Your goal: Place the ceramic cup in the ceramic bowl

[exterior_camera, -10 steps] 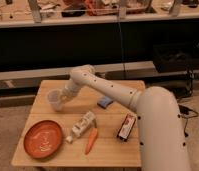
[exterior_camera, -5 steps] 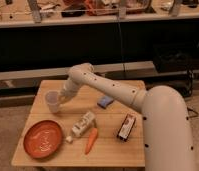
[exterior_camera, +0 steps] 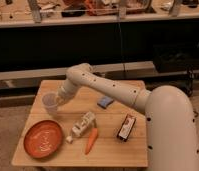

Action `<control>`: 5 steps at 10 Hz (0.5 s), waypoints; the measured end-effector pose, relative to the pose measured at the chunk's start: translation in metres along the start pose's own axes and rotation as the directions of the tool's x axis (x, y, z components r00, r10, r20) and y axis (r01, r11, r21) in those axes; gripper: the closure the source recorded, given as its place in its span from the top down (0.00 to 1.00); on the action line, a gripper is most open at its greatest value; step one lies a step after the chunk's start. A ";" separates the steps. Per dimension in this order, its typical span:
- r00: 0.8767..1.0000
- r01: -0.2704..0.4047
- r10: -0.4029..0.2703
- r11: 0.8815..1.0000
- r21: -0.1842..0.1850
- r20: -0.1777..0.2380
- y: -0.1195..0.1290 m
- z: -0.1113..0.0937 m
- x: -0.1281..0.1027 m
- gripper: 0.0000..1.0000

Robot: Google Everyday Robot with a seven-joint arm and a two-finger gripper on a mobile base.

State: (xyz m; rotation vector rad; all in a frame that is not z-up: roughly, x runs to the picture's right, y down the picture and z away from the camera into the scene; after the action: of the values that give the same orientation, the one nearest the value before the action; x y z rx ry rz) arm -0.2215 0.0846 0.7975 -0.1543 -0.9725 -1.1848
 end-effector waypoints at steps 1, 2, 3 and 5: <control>1.000 0.015 -0.015 1.000 0.000 0.011 -0.005 0.001 -0.010 0.02; 0.999 0.028 -0.028 1.000 -0.001 0.021 -0.010 0.003 -0.019 0.02; 0.999 0.035 -0.035 0.999 -0.002 0.027 -0.012 0.003 -0.023 0.02; 0.997 0.055 -0.055 0.998 -0.007 0.046 -0.015 0.005 -0.035 0.02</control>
State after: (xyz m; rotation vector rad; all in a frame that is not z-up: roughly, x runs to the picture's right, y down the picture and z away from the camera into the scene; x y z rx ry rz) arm -0.2379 0.1060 0.7703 -0.1627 -1.0179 -1.2406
